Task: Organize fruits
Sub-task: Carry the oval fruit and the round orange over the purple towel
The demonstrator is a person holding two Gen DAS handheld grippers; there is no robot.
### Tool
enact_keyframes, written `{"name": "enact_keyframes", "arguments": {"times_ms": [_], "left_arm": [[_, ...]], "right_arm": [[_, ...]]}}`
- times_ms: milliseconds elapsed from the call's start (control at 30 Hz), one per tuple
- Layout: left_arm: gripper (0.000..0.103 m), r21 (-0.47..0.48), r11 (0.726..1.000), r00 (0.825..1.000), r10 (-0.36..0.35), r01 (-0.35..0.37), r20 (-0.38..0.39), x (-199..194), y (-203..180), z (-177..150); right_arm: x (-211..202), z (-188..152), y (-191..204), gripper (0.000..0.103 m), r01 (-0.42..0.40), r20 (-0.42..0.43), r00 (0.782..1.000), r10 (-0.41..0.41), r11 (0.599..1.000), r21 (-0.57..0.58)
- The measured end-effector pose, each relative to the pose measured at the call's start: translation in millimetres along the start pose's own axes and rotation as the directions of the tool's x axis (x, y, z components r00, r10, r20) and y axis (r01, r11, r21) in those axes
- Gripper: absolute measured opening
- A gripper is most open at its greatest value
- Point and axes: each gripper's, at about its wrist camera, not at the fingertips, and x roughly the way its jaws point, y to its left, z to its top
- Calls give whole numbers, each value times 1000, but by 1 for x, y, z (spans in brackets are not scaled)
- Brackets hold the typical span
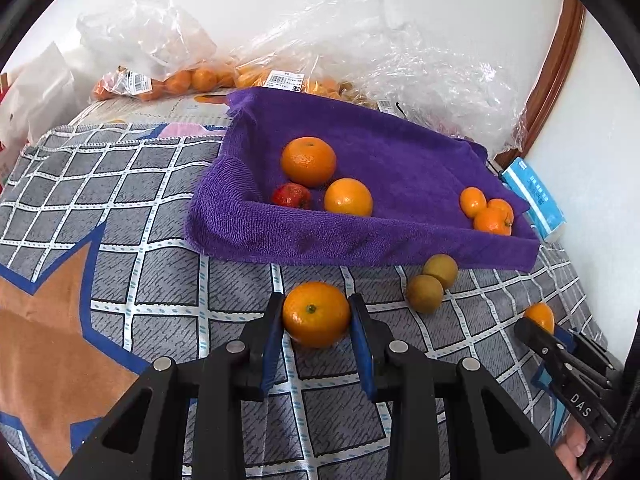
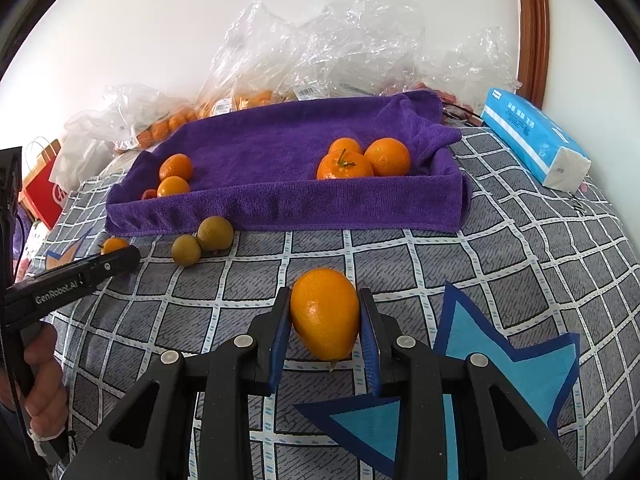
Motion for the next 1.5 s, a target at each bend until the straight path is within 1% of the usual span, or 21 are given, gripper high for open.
{"name": "enact_keyframes", "arguments": {"times_ms": [133, 267, 400, 500, 633, 733, 767, 800, 867, 1000, 1167, 1267, 1500], "left_arm": [[30, -19, 999, 999, -38, 38, 15, -3, 4, -1], [30, -29, 998, 997, -61, 62, 36, -6, 6, -2], [30, -46, 994, 994, -94, 97, 62, -11, 10, -3], [30, -55, 991, 990, -122, 126, 76, -15, 11, -2], [30, -53, 987, 985, -149, 154, 88, -20, 11, -2], [30, -41, 990, 986, -134, 139, 104, -25, 9, -2], [30, -47, 988, 985, -140, 145, 101, -27, 10, -2], [30, -56, 987, 985, -147, 152, 90, -27, 12, -2], [30, -59, 989, 989, -131, 135, 76, -29, 12, -2], [30, -55, 989, 987, -131, 136, 90, -45, 12, 0], [30, -29, 993, 988, -112, 116, 105, -63, 7, 6], [30, -32, 992, 988, -115, 119, 107, -72, 6, 11], [30, -34, 996, 989, -82, 87, 125, -90, 5, 21]], "right_arm": [[-1, 0, -2, 32, 3, 6, 1000, -4, 1000, 9], [-2, 0, -2, 32, 10, 8, 1000, -11, 1000, 14], [-1, 0, -1, 32, 25, 2, 1000, -25, 1000, 11], [0, 0, 1, 32, 18, -3, 1000, -18, 1000, 1], [-3, 0, 3, 32, 26, 10, 1000, -26, 1000, -4], [-7, -1, 3, 32, 43, 19, 999, -43, 999, 6], [-10, -2, 3, 32, 48, 18, 999, -48, 999, 14], [-12, -2, 4, 32, 44, 18, 999, -45, 999, 19], [-18, -2, 5, 32, 32, 21, 999, -32, 999, 30], [-27, 3, 12, 32, 42, 28, 999, -43, 999, 22], [-32, 8, 23, 32, 30, 24, 999, -31, 999, 24], [-37, 11, 28, 32, 11, 26, 1000, -12, 999, 35], [-48, 22, 33, 32, 9, 31, 999, -10, 999, 40]]}}
